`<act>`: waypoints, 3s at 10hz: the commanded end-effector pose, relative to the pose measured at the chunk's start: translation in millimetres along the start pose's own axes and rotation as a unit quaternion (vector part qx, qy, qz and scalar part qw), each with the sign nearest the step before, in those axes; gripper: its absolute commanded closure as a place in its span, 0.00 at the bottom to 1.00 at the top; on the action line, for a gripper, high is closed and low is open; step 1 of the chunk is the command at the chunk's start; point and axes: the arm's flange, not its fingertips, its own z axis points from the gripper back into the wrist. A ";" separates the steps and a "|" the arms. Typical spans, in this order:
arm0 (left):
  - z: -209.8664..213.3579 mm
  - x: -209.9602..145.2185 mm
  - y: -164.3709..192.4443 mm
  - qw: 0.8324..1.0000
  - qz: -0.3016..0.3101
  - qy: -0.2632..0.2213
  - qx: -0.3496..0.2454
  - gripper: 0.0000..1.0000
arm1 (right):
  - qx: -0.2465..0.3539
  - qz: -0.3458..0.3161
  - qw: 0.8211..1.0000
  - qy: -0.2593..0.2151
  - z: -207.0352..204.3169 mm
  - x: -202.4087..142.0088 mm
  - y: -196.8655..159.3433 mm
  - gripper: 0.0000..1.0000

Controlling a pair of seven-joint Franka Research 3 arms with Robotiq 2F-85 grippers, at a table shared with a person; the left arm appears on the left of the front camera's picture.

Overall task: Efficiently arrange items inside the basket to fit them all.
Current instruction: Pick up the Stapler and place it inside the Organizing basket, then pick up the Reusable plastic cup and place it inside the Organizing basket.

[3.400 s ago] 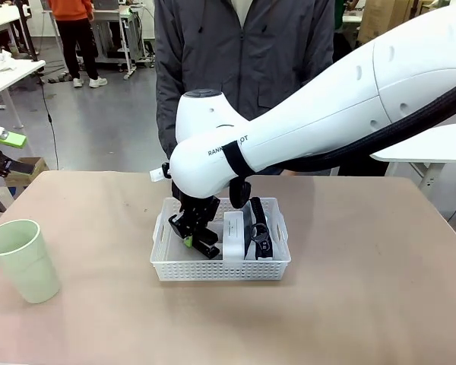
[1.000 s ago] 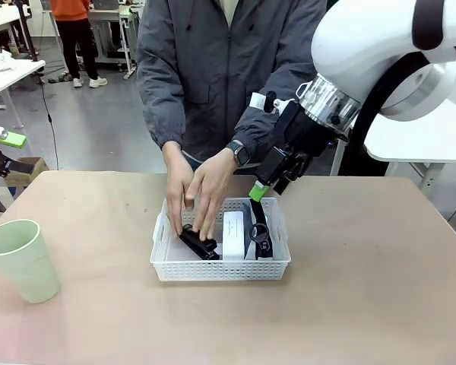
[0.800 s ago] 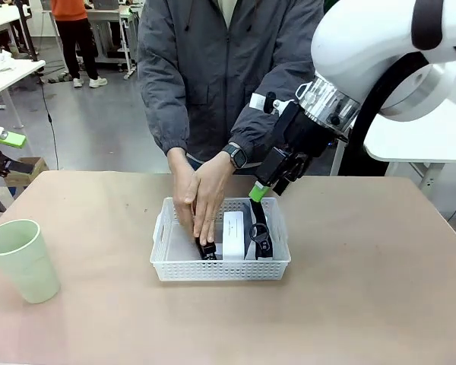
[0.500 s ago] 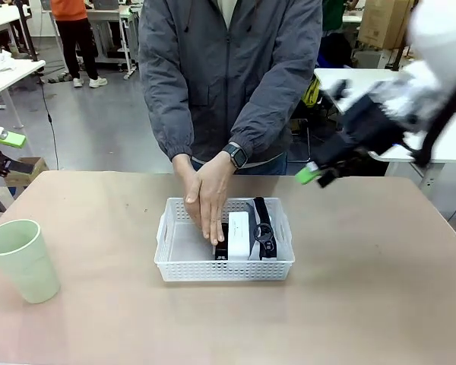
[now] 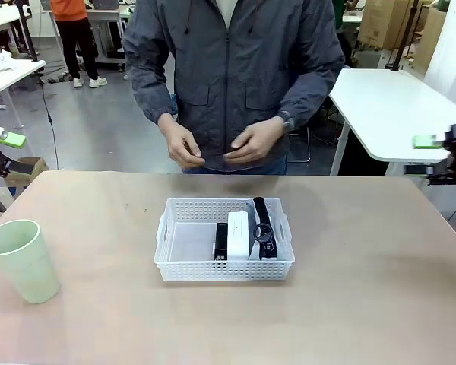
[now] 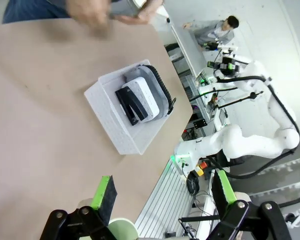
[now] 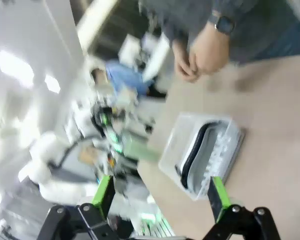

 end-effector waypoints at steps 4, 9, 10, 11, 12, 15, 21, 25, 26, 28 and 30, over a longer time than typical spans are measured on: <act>0.5 -1.5 -2.6 1.000 -0.002 0.005 0.004 0.00 | -0.033 -0.034 0.997 -0.063 24.3 -2.1 -51.5 0.00; 0.5 -1.5 -2.6 1.000 -0.002 0.005 0.004 0.00 | -0.033 -0.034 0.997 -0.063 24.3 -2.1 -51.5 0.00; 0.5 -1.5 -2.6 1.000 -0.002 0.005 0.004 0.00 | -0.033 -0.034 0.997 -0.063 24.3 -2.1 -51.5 0.00; 0.5 -1.5 -2.6 1.000 -0.002 0.005 0.004 0.00 | -0.033 -0.034 0.997 -0.063 24.3 -2.1 -51.5 0.00; 0.5 -1.5 -2.6 1.000 -0.002 0.005 0.004 0.00 | -0.033 -0.034 0.997 -0.063 24.3 -2.1 -51.5 0.00; 0.5 -1.5 -2.6 1.000 -0.002 0.005 0.004 0.00 | -0.033 -0.034 0.997 -0.063 24.3 -2.1 -51.5 0.00; 0.5 -1.5 -2.6 1.000 -0.002 0.005 0.004 0.00 | -0.033 -0.034 0.997 -0.063 24.3 -2.1 -51.5 0.00; -0.1 0.1 -0.1 1.000 0.000 0.000 0.000 0.00 | -0.033 -0.034 0.997 -0.063 24.3 -2.1 -51.5 0.00; -0.6 1.4 -6.1 0.999 -0.044 0.018 0.023 0.00 | -0.033 -0.034 0.997 -0.063 24.3 -2.1 -51.5 0.00; 21.1 2.7 -17.8 0.985 -0.158 0.049 0.054 0.00 | -0.033 -0.034 0.997 -0.063 24.3 -2.1 -51.5 0.00; 63.2 -20.2 -11.7 0.952 -0.295 0.060 0.059 0.00 | -0.033 -0.034 0.997 -0.063 24.3 -2.1 -51.5 0.00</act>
